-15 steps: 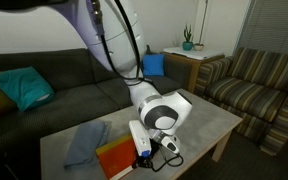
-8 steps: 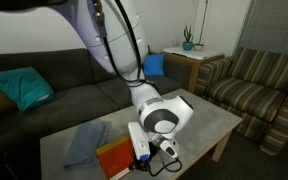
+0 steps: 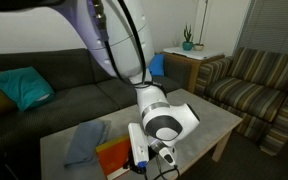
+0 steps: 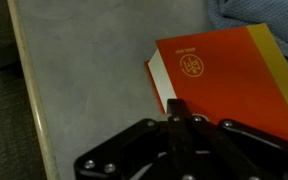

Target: Open the cover of the book on the table

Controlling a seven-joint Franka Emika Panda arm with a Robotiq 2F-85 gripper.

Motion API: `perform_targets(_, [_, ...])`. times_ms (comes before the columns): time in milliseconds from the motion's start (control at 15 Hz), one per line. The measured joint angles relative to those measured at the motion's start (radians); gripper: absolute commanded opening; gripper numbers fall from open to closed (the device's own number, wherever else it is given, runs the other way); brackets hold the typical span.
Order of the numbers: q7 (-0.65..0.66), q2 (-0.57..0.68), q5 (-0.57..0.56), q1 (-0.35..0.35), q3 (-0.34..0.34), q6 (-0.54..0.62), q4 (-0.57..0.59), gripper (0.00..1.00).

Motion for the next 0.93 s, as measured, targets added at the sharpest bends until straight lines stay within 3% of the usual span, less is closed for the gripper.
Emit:
perform_targets(400, [-0.104,-0.001,0.080,-0.062,0.051,-0.006,0.005,0.00])
perform_targets(933, [-0.170,-0.002,0.110,-0.068,0.101,-0.006,0.047,0.00])
